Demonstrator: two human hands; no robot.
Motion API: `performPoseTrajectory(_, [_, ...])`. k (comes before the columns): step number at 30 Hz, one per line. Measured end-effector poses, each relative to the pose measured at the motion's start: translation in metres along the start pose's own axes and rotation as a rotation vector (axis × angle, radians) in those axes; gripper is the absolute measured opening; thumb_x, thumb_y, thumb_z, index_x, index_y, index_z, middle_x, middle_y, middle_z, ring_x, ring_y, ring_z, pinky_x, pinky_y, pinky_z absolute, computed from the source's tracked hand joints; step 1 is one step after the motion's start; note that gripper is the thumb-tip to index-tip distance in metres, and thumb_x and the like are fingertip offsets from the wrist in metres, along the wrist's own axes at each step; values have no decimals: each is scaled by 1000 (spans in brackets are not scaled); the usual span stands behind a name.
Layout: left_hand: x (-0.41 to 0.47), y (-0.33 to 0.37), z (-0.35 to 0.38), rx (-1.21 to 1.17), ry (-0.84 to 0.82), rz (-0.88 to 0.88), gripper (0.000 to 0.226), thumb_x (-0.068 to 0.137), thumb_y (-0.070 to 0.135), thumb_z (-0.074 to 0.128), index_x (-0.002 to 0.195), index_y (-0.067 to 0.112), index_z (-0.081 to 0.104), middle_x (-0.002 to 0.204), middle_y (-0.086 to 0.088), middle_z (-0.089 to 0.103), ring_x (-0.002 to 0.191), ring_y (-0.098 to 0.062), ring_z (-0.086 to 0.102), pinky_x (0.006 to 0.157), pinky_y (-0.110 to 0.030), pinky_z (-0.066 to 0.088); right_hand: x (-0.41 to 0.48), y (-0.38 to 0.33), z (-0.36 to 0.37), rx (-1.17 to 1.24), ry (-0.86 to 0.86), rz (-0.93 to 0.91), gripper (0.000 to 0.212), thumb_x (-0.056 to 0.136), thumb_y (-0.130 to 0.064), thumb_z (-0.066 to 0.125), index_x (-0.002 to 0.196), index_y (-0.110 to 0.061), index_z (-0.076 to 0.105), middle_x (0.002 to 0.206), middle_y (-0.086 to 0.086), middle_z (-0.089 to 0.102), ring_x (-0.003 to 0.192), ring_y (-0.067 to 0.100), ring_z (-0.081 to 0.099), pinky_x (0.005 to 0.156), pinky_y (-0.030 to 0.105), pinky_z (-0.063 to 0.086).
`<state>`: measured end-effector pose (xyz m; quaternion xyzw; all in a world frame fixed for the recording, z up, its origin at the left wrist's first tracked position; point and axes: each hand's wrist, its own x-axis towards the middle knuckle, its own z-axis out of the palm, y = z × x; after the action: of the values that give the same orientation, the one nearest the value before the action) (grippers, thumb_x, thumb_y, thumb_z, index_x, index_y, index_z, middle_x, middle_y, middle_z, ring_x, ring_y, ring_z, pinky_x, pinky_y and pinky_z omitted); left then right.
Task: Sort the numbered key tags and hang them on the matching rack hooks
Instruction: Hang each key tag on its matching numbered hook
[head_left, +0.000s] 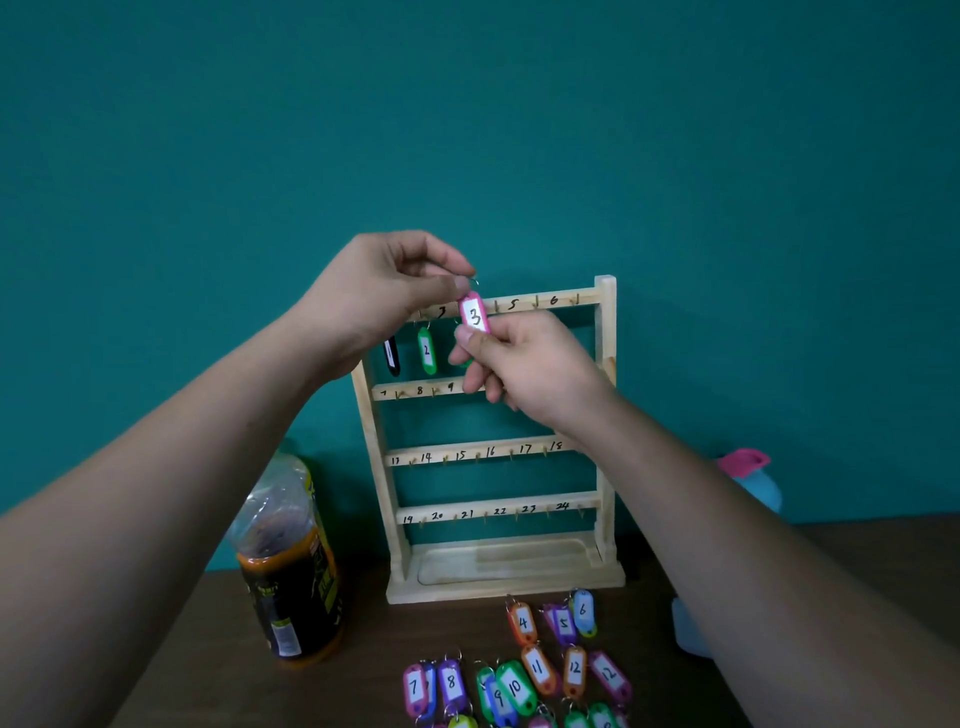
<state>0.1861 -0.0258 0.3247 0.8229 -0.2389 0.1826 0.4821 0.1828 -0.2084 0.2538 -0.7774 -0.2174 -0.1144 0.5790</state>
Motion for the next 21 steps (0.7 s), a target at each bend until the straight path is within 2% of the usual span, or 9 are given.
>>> performPoseTrajectory(5, [9,-4,3,81,55,-62,14,89,4,79,102,11,77,76,1,76,72,-10,66,71,-18,54,4,4,7,19,17,71,53,113,-49,43,96,-10,74,73,4,76,61,17,59,53,26,40])
performPoseTrajectory(7, [13,-7,6,199,101,-53,12,88,7,78,96,15,78,71,6,73,66,-7,65,71,-24,56,7,6,12,37,30,94,55,113,-49,43,93,-8,73,71,5,75,61,19,58,53,30,40])
performPoseTrajectory(10, [17,-12,8,312,144,-43,11,85,11,76,89,22,78,74,5,75,67,-6,68,77,-31,59,11,7,17,62,59,115,55,113,-47,45,89,-6,73,68,6,73,56,19,56,52,27,39])
performPoseTrajectory(15, [17,-10,14,471,183,-17,9,86,16,76,88,25,75,79,8,76,70,-4,67,65,-20,49,14,11,21,99,44,147,54,112,-45,47,89,-3,72,64,6,71,51,17,53,47,28,36])
performPoseTrajectory(18, [14,-12,14,562,168,-13,6,87,22,78,86,27,75,81,11,75,75,-6,69,64,-18,47,12,16,21,104,31,167,56,111,-46,49,89,-1,73,62,6,71,49,17,53,46,28,34])
performPoseTrajectory(21, [8,-12,13,617,185,31,5,89,30,78,87,28,73,86,14,75,73,-1,65,60,-11,41,6,21,21,64,43,184,59,110,-51,49,84,-5,74,61,5,71,47,17,53,46,25,34])
